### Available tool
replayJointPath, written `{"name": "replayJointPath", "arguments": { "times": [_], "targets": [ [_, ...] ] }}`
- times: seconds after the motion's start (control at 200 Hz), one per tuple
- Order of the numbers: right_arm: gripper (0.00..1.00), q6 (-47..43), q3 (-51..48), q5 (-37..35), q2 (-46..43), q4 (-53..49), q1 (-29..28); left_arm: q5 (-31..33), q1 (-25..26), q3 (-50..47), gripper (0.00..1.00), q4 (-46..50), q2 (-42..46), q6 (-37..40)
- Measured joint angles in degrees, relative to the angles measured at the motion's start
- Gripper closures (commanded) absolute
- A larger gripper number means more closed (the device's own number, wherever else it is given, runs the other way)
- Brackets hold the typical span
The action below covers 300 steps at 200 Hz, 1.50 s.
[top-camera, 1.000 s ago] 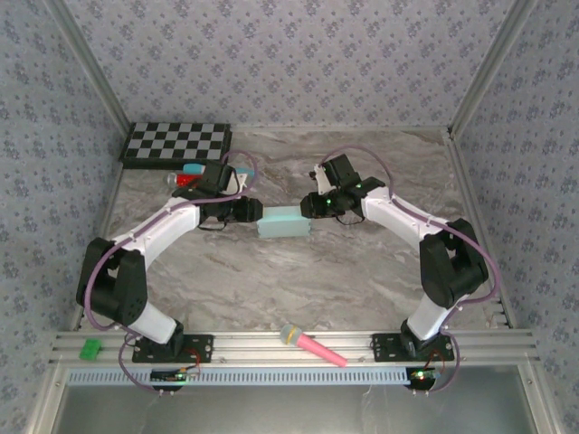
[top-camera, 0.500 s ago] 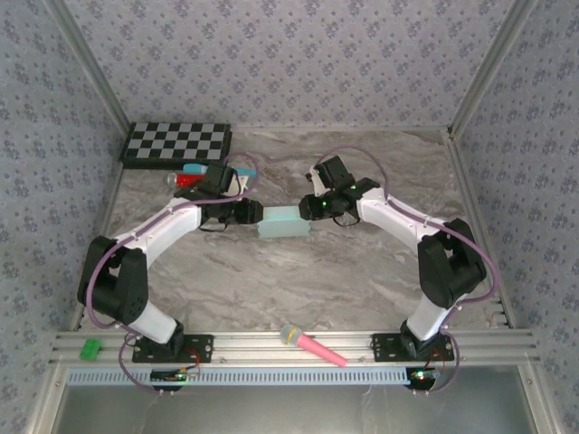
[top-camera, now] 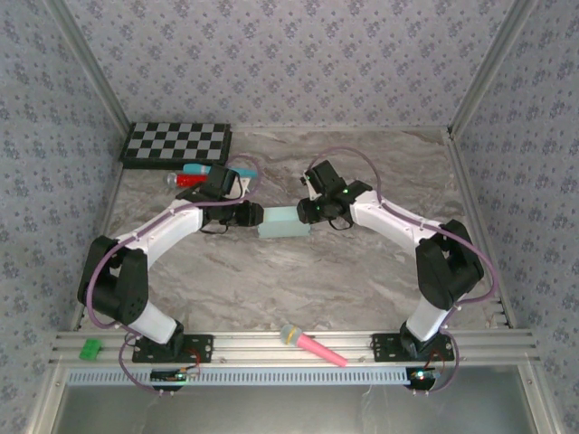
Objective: Fold the paper box
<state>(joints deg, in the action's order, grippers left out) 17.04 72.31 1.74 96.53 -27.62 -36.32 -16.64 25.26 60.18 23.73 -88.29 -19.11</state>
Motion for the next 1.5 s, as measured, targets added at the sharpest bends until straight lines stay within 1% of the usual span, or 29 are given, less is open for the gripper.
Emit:
{"name": "replayJointPath", "arguments": {
  "times": [0.44,0.725,0.965,1.239,1.354,1.424,1.499],
  "targets": [
    [0.67,0.0,-0.1,0.8,0.0,0.0,0.4,0.0,0.0,0.0,0.57,0.0,0.0,0.2],
    [0.67,0.1,-2.7,0.7,-0.8,3.0,0.4,0.0,0.0,-0.5,0.57,-0.9,0.1,0.2],
    [0.67,0.1,-2.6,0.6,-0.9,3.2,0.4,0.1,0.0,-0.5,0.56,-0.9,0.1,0.7],
    [0.64,0.1,0.3,0.9,-0.5,-1.5,0.9,2.3,0.4,1.8,0.53,2.5,-0.1,2.5],
    [0.63,0.0,2.1,1.0,-0.2,-3.5,1.4,3.5,0.3,3.6,0.49,4.5,-0.7,3.4],
    [0.63,0.1,3.0,1.0,-0.2,-4.0,1.7,4.0,0.4,4.6,0.43,5.1,-0.9,4.0],
    [0.61,0.0,3.1,1.0,-0.3,-4.1,2.1,4.3,0.4,5.7,0.34,5.5,-1.0,4.8]
  ]
}}
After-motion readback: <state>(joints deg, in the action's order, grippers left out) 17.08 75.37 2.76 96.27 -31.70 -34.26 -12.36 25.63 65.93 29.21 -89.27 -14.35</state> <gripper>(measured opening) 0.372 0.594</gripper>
